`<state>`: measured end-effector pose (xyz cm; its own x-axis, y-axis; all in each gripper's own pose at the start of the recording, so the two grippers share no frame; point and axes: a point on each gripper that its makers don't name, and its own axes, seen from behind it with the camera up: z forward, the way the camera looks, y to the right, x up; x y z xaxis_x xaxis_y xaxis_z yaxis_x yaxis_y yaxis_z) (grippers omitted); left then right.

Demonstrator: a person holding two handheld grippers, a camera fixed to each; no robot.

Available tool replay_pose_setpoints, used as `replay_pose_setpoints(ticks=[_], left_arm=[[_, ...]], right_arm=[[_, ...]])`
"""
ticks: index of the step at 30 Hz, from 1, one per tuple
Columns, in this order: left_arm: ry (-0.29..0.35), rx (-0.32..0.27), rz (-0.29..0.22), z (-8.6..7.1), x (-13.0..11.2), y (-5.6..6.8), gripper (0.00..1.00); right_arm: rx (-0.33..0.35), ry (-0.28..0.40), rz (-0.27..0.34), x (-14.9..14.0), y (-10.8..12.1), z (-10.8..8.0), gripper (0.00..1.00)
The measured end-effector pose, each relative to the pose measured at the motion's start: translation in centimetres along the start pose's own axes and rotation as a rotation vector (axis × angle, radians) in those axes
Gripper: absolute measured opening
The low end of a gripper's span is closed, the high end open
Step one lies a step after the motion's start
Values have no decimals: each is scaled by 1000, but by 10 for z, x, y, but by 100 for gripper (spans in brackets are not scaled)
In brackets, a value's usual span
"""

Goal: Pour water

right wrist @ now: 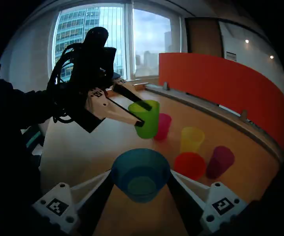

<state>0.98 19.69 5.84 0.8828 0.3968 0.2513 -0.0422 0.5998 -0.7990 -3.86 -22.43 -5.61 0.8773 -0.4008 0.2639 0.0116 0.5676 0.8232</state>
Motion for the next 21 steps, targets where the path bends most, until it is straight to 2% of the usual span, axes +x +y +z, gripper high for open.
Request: replay_pose_setpoints(ticks=[8,21], left_arm=[[50,20,-10,-20,16,0,86],[139,53,10,-52,44,1,87]], right_arm=[[-38,57,-2,18,6,-18,92],[-97,161,-12,50,14,-40,91]])
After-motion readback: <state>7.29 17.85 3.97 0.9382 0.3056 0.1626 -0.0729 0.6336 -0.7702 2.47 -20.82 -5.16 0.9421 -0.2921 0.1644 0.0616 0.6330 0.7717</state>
